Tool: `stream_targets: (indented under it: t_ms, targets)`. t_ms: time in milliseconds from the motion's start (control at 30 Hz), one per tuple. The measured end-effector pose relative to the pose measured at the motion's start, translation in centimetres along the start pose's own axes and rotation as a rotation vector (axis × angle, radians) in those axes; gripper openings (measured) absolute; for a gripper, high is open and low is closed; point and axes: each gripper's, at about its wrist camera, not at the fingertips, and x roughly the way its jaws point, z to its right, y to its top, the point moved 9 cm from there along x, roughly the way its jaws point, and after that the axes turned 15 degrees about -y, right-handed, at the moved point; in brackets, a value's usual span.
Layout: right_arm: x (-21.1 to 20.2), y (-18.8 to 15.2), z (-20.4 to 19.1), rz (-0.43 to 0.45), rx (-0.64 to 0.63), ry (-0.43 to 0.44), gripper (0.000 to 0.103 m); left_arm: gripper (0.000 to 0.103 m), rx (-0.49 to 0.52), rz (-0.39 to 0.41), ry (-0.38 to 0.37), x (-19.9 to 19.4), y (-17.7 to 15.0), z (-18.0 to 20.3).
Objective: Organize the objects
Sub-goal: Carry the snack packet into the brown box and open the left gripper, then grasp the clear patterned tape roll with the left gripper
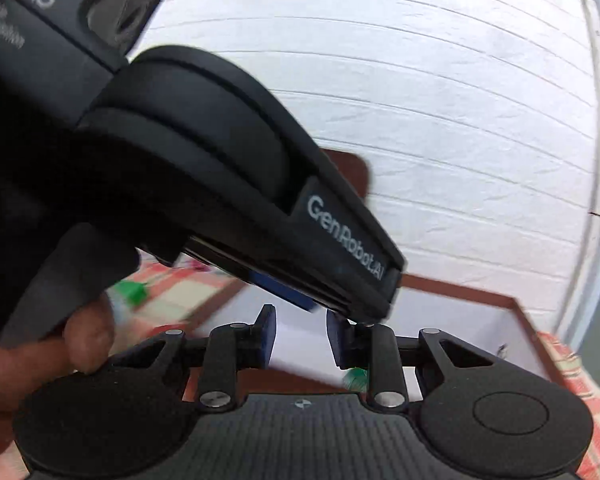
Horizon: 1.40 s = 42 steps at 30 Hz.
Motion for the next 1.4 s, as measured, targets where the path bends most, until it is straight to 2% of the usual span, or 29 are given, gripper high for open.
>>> stream_targets:
  t_ms: [33, 67, 167, 267, 333, 433, 533, 600, 700, 767, 833, 900, 933, 967, 1033, 1100, 1167, 1267, 1400]
  targets:
    - [0.8, -0.2, 0.6, -0.019, 0.008, -0.021, 0.032, 0.049, -0.006, 0.005, 0.027, 0.4, 0.4, -0.5]
    - [1.4, -0.4, 1.3, -0.039, 0.027, -0.044, 0.034, 0.049, -0.02, 0.003, 0.052, 0.5, 0.6, -1.2]
    - [0.7, -1.2, 3.2, -0.045, 0.126, -0.055, 0.039, 0.049, -0.062, 0.029, 0.054, -0.9, 0.4, -2.6]
    - [-1.7, -2.3, 3.6, -0.011, 0.21, -0.033, 0.044, 0.054, -0.051, 0.054, 0.095, -4.1, -1.3, -3.7]
    - [-3.3, -3.4, 2.9, -0.024, 0.258, 0.006, 0.048, 0.055, -0.047, 0.055, 0.132, -6.7, -3.8, -4.5]
    - [-4.5, -5.0, -0.9, -0.107, 0.282, 0.146, 0.048, 0.056, -0.083, 0.029, 0.21, -10.6, -8.8, -6.4]
    - [-5.4, -5.7, -6.1, -0.175, 0.171, 0.256, 0.047, 0.056, -0.165, -0.031, 0.323, -14.4, -14.5, -9.7]
    - [-5.2, -5.3, -9.2, -0.193, 0.104, 0.317, 0.047, 0.056, -0.258, -0.044, 0.41, -17.5, -18.0, -12.1]
    - [-4.0, -3.7, -13.6, -0.18, 0.037, 0.365, 0.047, 0.056, -0.393, 0.016, 0.446, -22.2, -20.3, -14.6]
    - [-2.6, -1.7, -16.2, -0.148, -0.012, 0.38, 0.047, 0.056, -0.421, 0.052, 0.469, -24.6, -20.7, -15.4]
    - [-1.5, -0.1, -19.1, -0.116, -0.077, 0.399, 0.047, 0.056, -0.441, 0.083, 0.479, -26.3, -20.7, -15.9]
    - [-1.1, 0.2, -19.8, -0.103, -0.146, 0.402, 0.046, 0.056, -0.461, 0.112, 0.477, -27.2, -20.6, -16.1]
    - [-0.7, -0.2, -20.8, -0.108, -0.191, 0.408, 0.033, 0.057, -0.469, 0.124, 0.474, -27.5, -20.5, -16.3]
    - [-0.2, -0.6, -21.9, -0.123, -0.246, 0.41, 0.027, 0.057, -0.475, 0.135, 0.469, -27.7, -20.6, -16.2]
    - [-1.0, -1.4, -21.8, -0.102, -0.295, 0.401, 0.019, 0.058, -0.476, 0.145, 0.457, -27.8, -20.5, -15.9]
    - [-2.2, -0.9, -21.1, -0.082, -0.301, 0.388, 0.012, 0.058, -0.468, 0.149, 0.443, -27.7, -20.3, -15.6]
    - [-3.7, 0.3, -19.4, -0.049, -0.285, 0.367, 0.013, 0.059, -0.461, 0.152, 0.427, -27.7, -20.2, -15.3]
    - [-6.4, 0.6, -17.0, -0.052, -0.307, 0.369, 0.01, 0.059, -0.446, 0.152, 0.389, -26.8, -19.6, -14.3]
    - [-9.5, -2.2, -15.2, -0.123, -0.405, 0.405, 0.012, 0.06, -0.421, 0.127, 0.316, -24.5, -18.7, -12.3]
